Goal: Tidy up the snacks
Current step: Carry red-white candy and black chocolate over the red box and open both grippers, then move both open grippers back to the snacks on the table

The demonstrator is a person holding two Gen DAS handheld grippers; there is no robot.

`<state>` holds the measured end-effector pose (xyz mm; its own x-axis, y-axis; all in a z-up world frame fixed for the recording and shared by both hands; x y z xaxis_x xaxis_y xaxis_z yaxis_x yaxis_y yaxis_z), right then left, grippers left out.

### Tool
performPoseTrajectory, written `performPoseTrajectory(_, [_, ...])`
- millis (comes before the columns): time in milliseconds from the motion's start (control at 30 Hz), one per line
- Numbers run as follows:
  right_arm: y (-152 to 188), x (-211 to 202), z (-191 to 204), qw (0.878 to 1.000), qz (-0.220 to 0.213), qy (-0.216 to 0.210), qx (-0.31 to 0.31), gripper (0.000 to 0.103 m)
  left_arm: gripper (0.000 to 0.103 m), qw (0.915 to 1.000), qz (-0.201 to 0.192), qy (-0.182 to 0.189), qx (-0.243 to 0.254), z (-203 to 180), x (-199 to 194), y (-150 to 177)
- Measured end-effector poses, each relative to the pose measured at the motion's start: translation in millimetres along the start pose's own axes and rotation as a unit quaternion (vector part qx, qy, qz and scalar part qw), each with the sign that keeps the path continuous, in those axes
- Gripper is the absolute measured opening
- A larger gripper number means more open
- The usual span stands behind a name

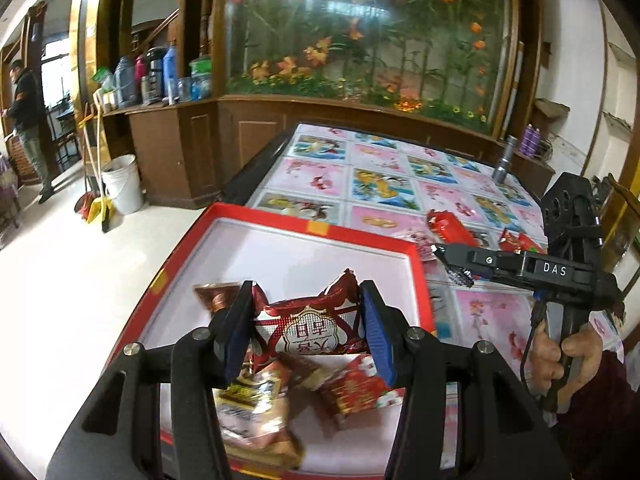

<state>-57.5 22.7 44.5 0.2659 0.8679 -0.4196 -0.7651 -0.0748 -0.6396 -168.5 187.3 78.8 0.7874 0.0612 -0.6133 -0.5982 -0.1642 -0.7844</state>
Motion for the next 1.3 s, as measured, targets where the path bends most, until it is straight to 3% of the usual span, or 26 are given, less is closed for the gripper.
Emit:
performPoseTrajectory(200, [8.7, 41.4, 29.3, 0.999, 0.033, -0.015, -0.023, 0.039, 0.050, 0.9997, 0.010, -0.010, -0.019, 19.9, 6.2, 7.6])
performPoseTrajectory(533, [32.1, 75.5, 60.3, 0.991, 0.090, 0.006, -0.096, 0.043, 0.051, 0.9988, 0.031, -0.020, -0.031, 36.8, 23.0, 17.3])
performPoseTrajectory(700, [32.9, 75.1, 59.4, 0.992, 0.093, -0.002, -0.089, 0.044, 0.055, 0.9982, 0.031, -0.036, -0.036, 41.4, 25.6, 17.5])
performPoseTrajectory(833, [26.5, 66.0, 54.7, 0.993, 0.082, -0.006, -0.080, 0.045, 0.069, 0.9978, 0.027, -0.042, -0.043, 43.2, 23.4, 17.1])
performPoseTrajectory(1300, [14.9, 46.3, 38.1, 0.998, 0.048, 0.002, -0.044, 0.046, 0.070, 0.9987, 0.012, -0.046, -0.020, 29.1, 15.6, 10.8])
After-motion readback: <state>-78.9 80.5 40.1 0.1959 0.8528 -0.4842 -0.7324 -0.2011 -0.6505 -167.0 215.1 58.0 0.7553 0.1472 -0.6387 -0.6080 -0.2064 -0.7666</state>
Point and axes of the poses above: each gripper's, at about its wrist camera, not at the fingertips, and x roughly the way its jaws point, z to its left, y to its underside, the point moved 1 cm from there along x, roughly the way its jaws point
